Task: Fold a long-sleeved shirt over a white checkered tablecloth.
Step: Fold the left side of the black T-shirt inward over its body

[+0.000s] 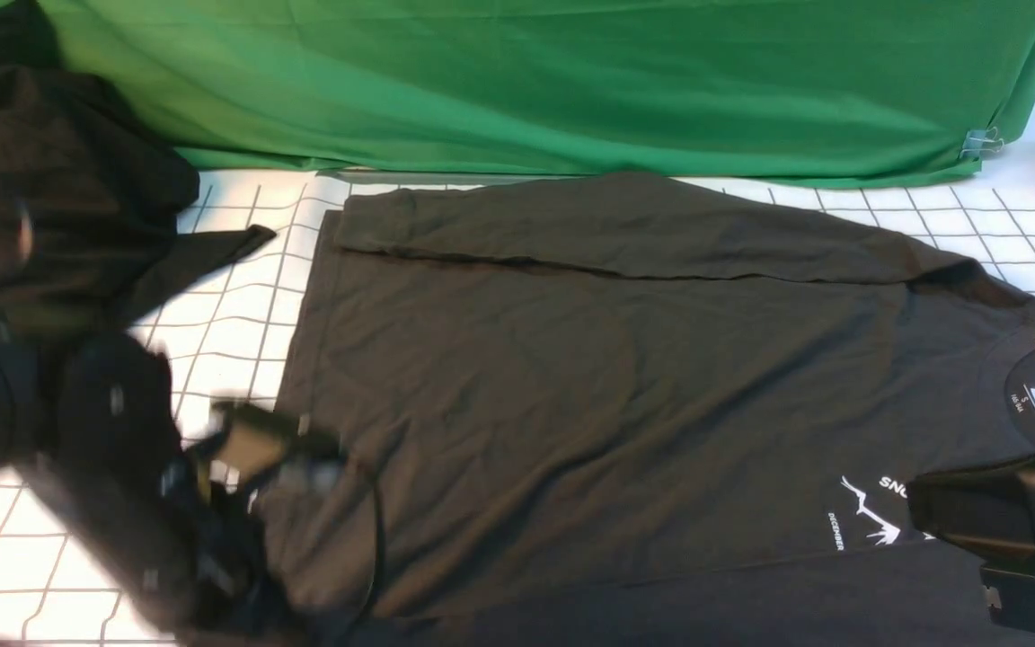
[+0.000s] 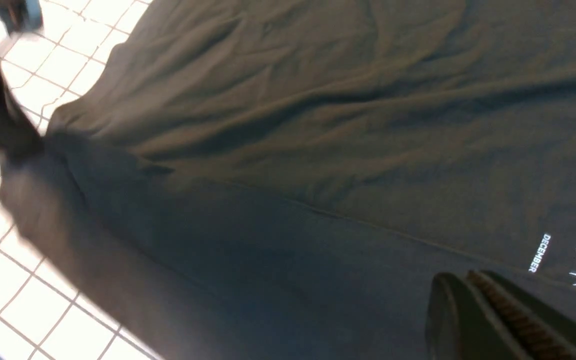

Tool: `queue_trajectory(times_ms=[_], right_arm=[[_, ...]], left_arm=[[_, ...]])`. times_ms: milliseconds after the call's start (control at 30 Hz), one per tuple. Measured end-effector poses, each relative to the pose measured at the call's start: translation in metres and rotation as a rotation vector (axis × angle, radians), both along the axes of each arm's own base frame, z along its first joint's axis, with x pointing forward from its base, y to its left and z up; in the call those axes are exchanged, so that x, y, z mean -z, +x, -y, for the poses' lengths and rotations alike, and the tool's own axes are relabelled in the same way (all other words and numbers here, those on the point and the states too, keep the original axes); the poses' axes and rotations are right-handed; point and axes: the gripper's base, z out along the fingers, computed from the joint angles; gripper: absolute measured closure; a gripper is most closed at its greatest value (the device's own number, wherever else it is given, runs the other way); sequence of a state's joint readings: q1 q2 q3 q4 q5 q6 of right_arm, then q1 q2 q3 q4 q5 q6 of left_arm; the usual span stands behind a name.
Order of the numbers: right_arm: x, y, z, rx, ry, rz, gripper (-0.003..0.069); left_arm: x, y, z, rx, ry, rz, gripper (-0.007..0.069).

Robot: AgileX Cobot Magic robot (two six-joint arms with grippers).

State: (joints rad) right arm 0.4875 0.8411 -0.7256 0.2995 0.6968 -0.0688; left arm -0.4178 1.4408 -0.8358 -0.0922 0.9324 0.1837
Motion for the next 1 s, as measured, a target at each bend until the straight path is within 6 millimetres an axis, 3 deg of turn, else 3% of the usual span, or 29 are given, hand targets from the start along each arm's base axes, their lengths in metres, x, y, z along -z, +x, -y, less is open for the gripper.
queue_trajectory(times_ms=[200, 300, 367, 433, 467, 533, 700, 900, 1000], right_arm=[[-0.001, 0.001, 0.0, 0.006, 0.009, 0.02, 0.0649], [-0.002, 0.002, 0.0, 0.009, 0.013, 0.027, 0.0649], [-0.003, 0.003, 0.0, 0.012, 0.018, 0.035, 0.0649], [-0.003, 0.003, 0.0, 0.014, 0.021, 0.042, 0.0648], [-0.003, 0.003, 0.0, 0.014, 0.021, 0.042, 0.0648], [-0.003, 0.003, 0.0, 0.015, 0.022, 0.044, 0.0648], [-0.004, 0.003, 0.0, 0.015, 0.023, 0.045, 0.0648], [-0.003, 0.003, 0.0, 0.014, 0.021, 0.042, 0.0643], [-0.003, 0.003, 0.0, 0.014, 0.021, 0.041, 0.0639]], left_arm=[[-0.086, 0.047, 0.01, 0.047, 0.007, 0.29, 0.06], [-0.106, 0.066, 0.015, 0.052, 0.023, 0.338, 0.06], [-0.109, 0.079, 0.019, 0.056, 0.042, 0.349, 0.06], [-0.104, 0.101, 0.027, 0.064, 0.07, 0.351, 0.06], [-0.104, 0.101, 0.026, 0.065, 0.073, 0.352, 0.06], [-0.086, 0.129, 0.033, 0.078, 0.138, 0.335, 0.06], [-0.051, 0.165, 0.032, 0.026, 0.167, 0.275, 0.06], [-0.018, 0.184, 0.032, 0.023, 0.189, 0.238, 0.0588], [-0.014, 0.192, 0.034, 0.026, 0.182, 0.3, 0.0505]])
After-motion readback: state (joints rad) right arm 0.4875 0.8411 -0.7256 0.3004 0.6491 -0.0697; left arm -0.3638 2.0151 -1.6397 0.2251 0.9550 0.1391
